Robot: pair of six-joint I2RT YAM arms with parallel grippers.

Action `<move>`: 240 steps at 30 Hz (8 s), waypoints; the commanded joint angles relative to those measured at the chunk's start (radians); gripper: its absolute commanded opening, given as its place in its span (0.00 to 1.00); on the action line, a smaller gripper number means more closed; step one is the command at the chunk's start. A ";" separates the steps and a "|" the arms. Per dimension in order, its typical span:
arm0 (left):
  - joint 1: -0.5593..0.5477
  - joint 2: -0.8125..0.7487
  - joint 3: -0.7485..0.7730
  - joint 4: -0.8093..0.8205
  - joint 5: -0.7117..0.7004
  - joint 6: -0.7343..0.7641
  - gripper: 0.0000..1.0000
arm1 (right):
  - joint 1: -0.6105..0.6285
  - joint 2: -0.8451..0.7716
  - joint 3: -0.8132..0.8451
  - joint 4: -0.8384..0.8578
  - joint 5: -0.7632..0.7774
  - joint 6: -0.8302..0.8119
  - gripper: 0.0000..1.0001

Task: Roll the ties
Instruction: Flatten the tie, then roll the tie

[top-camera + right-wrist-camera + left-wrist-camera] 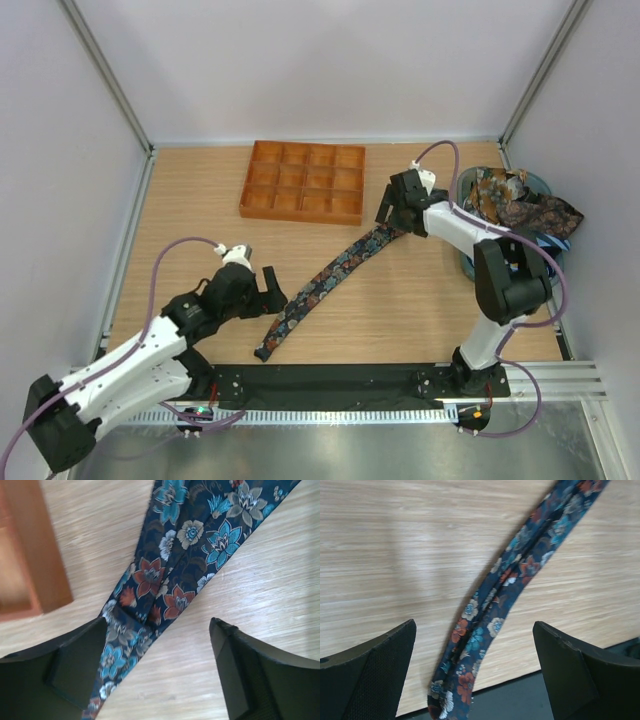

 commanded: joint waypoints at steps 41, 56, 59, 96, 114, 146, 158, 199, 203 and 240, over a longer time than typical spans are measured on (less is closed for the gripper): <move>0.149 0.261 0.053 0.298 -0.009 0.183 1.00 | 0.225 -0.290 -0.058 -0.013 -0.096 -0.136 0.75; 0.160 0.053 -0.059 0.340 -0.227 0.195 1.00 | 0.782 -0.282 -0.286 0.094 -0.081 0.050 0.55; 0.162 0.013 -0.065 0.318 -0.257 0.203 1.00 | 0.806 -0.230 -0.270 0.083 -0.035 0.120 0.53; 0.162 -0.398 -0.099 0.071 -0.583 0.076 1.00 | 0.980 0.316 0.328 -0.563 0.285 1.081 0.94; 0.160 -0.693 -0.142 -0.006 -0.641 0.036 0.97 | 0.971 0.408 0.421 -0.598 0.290 1.136 0.28; 0.160 -0.615 -0.150 0.050 -0.650 0.068 0.99 | 0.892 0.094 0.288 -0.299 0.237 0.478 0.82; 0.162 -0.615 -0.159 0.073 -0.632 0.087 0.99 | 0.922 -0.058 -0.031 0.224 -0.143 -0.163 0.80; 0.162 -0.589 -0.157 0.091 -0.595 0.100 0.99 | 0.981 0.195 0.024 0.382 0.003 -0.248 0.47; 0.162 -0.586 -0.159 0.094 -0.594 0.102 0.99 | 0.981 0.196 0.007 0.428 -0.009 -0.243 0.42; 0.160 -0.135 -0.268 0.693 0.089 0.427 1.00 | 0.601 0.051 -0.358 0.925 -0.583 0.097 0.02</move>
